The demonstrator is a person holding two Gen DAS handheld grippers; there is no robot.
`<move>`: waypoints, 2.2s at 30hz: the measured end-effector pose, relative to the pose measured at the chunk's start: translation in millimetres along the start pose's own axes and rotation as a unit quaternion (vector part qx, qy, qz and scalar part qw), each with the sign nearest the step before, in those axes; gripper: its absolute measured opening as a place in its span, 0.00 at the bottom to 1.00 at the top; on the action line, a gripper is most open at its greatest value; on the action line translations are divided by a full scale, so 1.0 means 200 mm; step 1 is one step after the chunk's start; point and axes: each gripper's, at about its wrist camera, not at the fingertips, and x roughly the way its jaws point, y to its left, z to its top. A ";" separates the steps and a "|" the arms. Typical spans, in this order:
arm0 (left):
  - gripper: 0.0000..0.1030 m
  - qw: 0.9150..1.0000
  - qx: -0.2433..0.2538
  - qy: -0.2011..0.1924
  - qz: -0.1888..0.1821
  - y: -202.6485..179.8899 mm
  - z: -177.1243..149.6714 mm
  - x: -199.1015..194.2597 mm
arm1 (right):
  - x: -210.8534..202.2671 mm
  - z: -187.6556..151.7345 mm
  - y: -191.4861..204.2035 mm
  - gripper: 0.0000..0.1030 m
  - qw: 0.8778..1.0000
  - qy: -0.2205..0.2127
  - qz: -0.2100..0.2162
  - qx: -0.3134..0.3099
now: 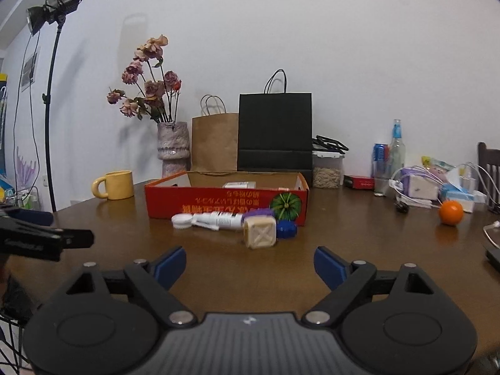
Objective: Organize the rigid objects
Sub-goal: 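Lift both tools out of the box back toward the table, then grasp the white bottle cap with the left tool while the right tool grasps the beige cube, then carry the cap and cube into the box and release both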
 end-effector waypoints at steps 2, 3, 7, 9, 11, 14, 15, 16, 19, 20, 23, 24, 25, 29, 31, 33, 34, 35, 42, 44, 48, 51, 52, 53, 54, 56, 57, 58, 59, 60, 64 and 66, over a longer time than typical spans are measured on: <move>1.00 1.000 -0.015 0.016 -0.003 0.01 0.06 0.13 | 0.11 0.06 -0.03 0.82 1.000 0.015 0.002 -0.004; 1.00 1.000 -0.019 0.014 -0.015 0.01 0.09 0.20 | 0.17 0.09 -0.05 0.81 1.000 0.023 0.005 -0.008; 0.94 0.999 -0.013 0.040 -0.033 0.00 0.19 0.50 | 0.44 0.18 -0.10 0.77 0.997 0.062 0.030 -0.018; 0.88 0.997 -0.018 0.059 -0.043 0.01 0.24 0.66 | 0.59 0.21 -0.12 0.75 0.996 0.081 0.043 -0.015; 0.79 0.995 -0.016 0.086 -0.049 0.02 0.27 0.81 | 0.72 0.23 -0.14 0.75 0.994 0.098 0.038 -0.011; 0.75 0.992 -0.006 0.111 -0.051 0.02 0.27 0.94 | 0.89 0.24 -0.16 0.75 0.992 0.125 0.025 -0.009; 0.75 0.992 -0.005 0.114 -0.052 0.02 0.27 0.97 | 0.92 0.24 -0.17 0.72 0.991 0.131 0.024 -0.003; 0.75 0.992 -0.003 0.116 -0.053 0.02 0.27 0.99 | 0.96 0.23 -0.19 0.68 0.990 0.139 0.027 0.006; 0.74 0.992 -0.005 0.116 -0.056 0.03 0.27 1.04 | 1.02 0.22 -0.22 0.57 0.986 0.154 0.046 0.034; 0.71 0.991 -0.005 0.118 -0.057 0.04 0.27 1.05 | 1.03 0.21 -0.23 0.56 0.986 0.155 0.051 0.043; 0.55 0.990 -0.016 0.123 -0.070 0.06 0.27 1.08 | 1.04 0.20 -0.23 0.55 0.985 0.154 0.059 0.051; 0.42 0.990 -0.019 0.121 -0.074 0.07 0.28 1.07 | 1.05 0.20 -0.24 0.55 0.985 0.154 0.062 0.055; 0.40 0.989 -0.023 0.121 -0.077 0.07 0.28 1.08 | 1.06 0.20 -0.24 0.54 0.984 0.156 0.066 0.058; 0.39 0.989 -0.027 0.120 -0.083 0.07 0.28 1.06 | 1.05 0.21 -0.22 0.49 0.983 0.156 0.071 0.066; 0.39 0.989 -0.022 0.118 -0.087 0.07 0.27 1.04 | 1.04 0.21 -0.21 0.49 0.984 0.155 0.064 0.065; 0.39 0.990 -0.013 0.113 -0.085 0.05 0.27 1.00 | 1.01 0.21 -0.19 0.49 0.984 0.153 0.059 0.064; 0.39 0.990 -0.009 0.110 -0.083 0.04 0.26 0.98 | 1.00 0.21 -0.19 0.49 0.985 0.151 0.057 0.063; 0.39 0.991 -0.008 0.106 -0.082 0.04 0.26 0.95 | 0.97 0.22 -0.19 0.49 0.985 0.148 0.056 0.063; 0.39 0.994 -0.026 0.052 -0.087 0.05 0.32 0.57 | 0.72 0.31 -0.15 0.49 0.993 0.099 0.046 0.055; 0.39 0.997 -0.021 0.021 -0.074 0.04 0.33 0.42 | 0.60 0.34 -0.11 0.49 0.996 0.074 0.039 0.040; 0.39 0.998 -0.009 -0.063 -0.029 0.00 0.32 0.08 | 0.35 0.36 -0.03 0.49 0.999 0.013 0.037 0.018; 0.39 0.995 -0.004 -0.102 0.005 -0.04 0.27 -0.13 | 0.17 0.34 0.03 0.49 0.998 -0.032 0.045 0.011; 0.39 0.994 -0.005 -0.112 0.010 -0.06 0.25 -0.19 | 0.12 0.32 0.05 0.49 0.998 -0.039 0.047 0.010; 0.39 0.993 -0.007 -0.120 0.014 -0.07 0.24 -0.24 | 0.07 0.31 0.06 0.49 0.998 -0.045 0.050 0.013; 0.39 0.992 -0.009 -0.125 0.017 -0.08 0.21 -0.30 | 0.03 0.30 0.07 0.49 0.997 -0.049 0.053 0.019; 0.39 0.990 -0.014 -0.134 0.027 -0.09 0.16 -0.40 | -0.07 0.27 0.09 0.49 0.996 -0.059 0.056 0.026; 0.39 0.990 -0.018 -0.137 0.032 -0.09 0.13 -0.44 | -0.12 0.25 0.10 0.49 0.996 -0.068 0.052 0.026; 0.39 0.989 -0.023 -0.139 0.037 -0.09 0.11 -0.49 | -0.18 0.23 0.12 0.49 0.996 -0.078 0.047 0.025; 0.39 0.989 -0.029 -0.139 0.040 -0.09 0.08 -0.52 | -0.25 0.20 0.13 0.49 0.995 -0.092 0.044 0.025; 0.39 0.989 -0.036 -0.137 0.041 -0.09 0.06 -0.56 | -0.30 0.17 0.14 0.49 0.994 -0.101 0.042 0.023; 0.39 0.989 -0.036 -0.137 0.033 -0.10 -0.01 -0.64 | -0.44 0.10 0.17 0.49 0.993 -0.112 0.030 0.008; 0.39 0.990 -0.031 -0.132 0.035 -0.11 -0.02 -0.63 | -0.46 0.10 0.17 0.49 0.993 -0.109 0.031 0.012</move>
